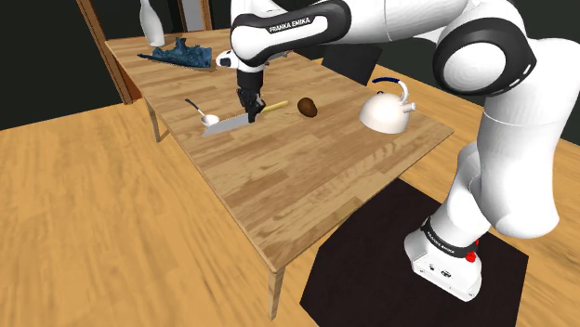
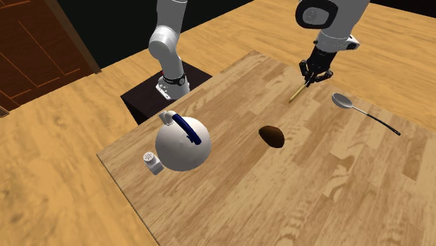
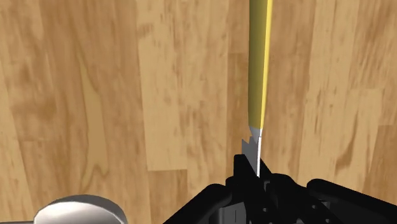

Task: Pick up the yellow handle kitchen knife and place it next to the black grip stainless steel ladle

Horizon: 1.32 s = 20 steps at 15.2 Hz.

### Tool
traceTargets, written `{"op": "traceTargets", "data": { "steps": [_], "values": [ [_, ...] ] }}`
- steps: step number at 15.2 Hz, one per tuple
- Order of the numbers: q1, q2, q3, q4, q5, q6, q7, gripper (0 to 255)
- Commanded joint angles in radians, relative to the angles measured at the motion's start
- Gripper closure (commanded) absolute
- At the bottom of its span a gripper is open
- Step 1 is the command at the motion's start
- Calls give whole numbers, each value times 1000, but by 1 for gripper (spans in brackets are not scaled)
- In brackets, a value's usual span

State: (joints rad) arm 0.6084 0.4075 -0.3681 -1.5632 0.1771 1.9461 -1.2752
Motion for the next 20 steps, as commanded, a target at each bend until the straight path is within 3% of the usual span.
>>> {"op": "traceTargets", "data": {
  "steps": [1, 9, 17, 18, 20],
  "values": [
    [0, 7, 2, -16, 4, 24, -3, 255],
    [-2, 44, 10, -78, 22, 120, -16, 255],
    [-2, 44, 10, -78, 22, 120, -16, 255],
    [-2, 44, 10, -78, 22, 120, -16, 0],
    [-2, 44, 10, -78, 22, 120, -16, 0]
  ]
}}
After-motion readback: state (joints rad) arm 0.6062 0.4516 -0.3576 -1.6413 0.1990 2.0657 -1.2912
